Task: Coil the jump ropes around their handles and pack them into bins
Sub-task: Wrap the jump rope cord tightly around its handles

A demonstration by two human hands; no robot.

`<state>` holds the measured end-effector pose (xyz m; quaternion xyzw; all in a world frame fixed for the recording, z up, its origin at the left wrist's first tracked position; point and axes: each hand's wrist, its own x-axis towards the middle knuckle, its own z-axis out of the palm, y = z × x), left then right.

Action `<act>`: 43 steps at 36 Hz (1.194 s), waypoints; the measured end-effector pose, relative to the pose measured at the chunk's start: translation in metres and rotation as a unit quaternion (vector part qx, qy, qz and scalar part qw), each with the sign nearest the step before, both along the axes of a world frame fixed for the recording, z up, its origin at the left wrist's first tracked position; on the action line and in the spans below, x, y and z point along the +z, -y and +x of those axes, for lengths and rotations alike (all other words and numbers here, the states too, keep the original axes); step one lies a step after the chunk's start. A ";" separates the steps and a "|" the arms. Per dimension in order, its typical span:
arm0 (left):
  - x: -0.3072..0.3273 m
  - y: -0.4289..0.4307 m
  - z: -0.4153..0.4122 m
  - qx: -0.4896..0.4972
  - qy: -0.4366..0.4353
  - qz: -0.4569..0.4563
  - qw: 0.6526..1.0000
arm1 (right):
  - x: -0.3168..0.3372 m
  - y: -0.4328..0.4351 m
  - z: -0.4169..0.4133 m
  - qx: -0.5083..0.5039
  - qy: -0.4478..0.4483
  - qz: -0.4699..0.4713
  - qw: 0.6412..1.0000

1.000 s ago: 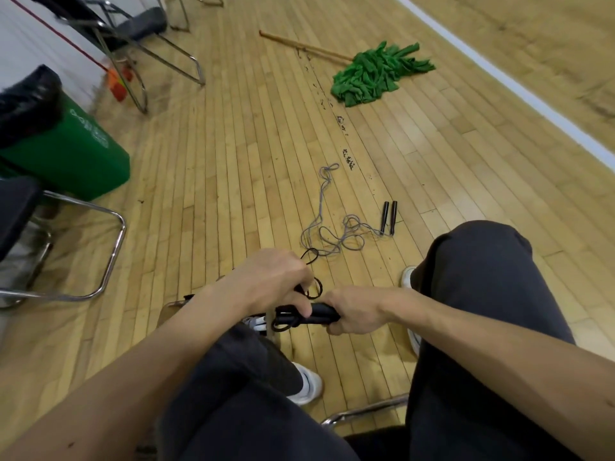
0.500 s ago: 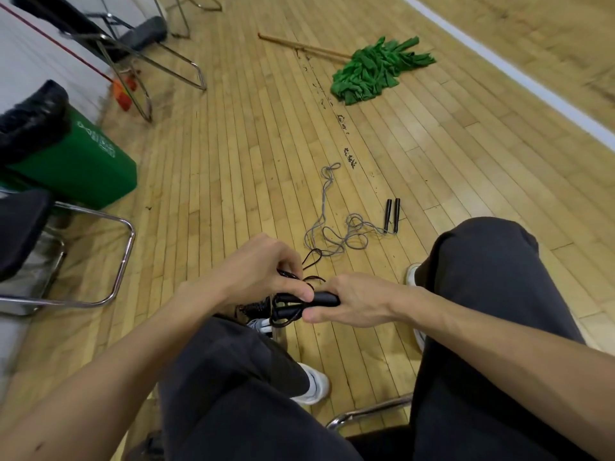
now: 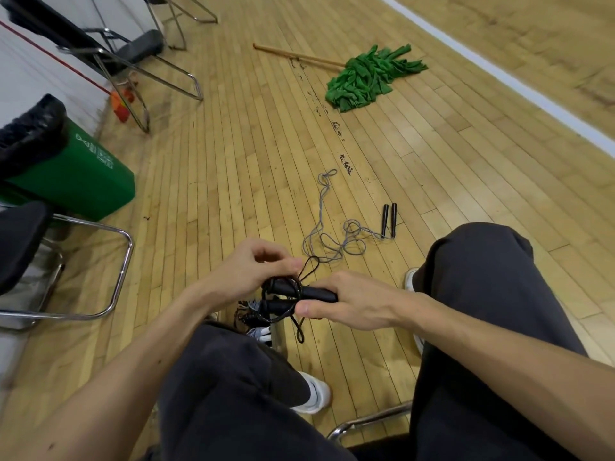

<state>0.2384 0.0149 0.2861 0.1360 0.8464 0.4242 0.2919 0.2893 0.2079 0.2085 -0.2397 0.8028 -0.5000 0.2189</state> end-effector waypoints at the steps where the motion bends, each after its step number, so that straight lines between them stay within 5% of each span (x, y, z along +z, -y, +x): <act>1: -0.002 0.000 0.001 0.017 0.011 0.013 1.000 | 0.001 0.000 0.000 -0.007 0.006 -0.016 1.000; 8: -0.026 -0.002 0.010 0.147 0.068 0.086 0.983 | 0.007 -0.010 -0.012 -0.083 0.054 -0.118 0.988; 16: -0.036 -0.011 0.016 0.160 0.093 0.077 0.980 | 0.004 -0.018 -0.030 -0.189 0.072 -0.161 0.966; 23: -0.036 -0.020 0.022 0.076 -0.014 -0.038 0.996 | -0.007 -0.017 -0.038 -0.288 0.043 -0.066 0.955; 30: -0.028 -0.018 0.024 -0.026 -0.124 -0.169 0.977 | -0.016 -0.018 -0.043 -0.309 0.024 0.012 0.951; 43: 0.018 -0.020 0.021 -0.180 -0.296 -0.372 0.861 | -0.023 -0.008 -0.040 -0.270 0.005 0.106 0.957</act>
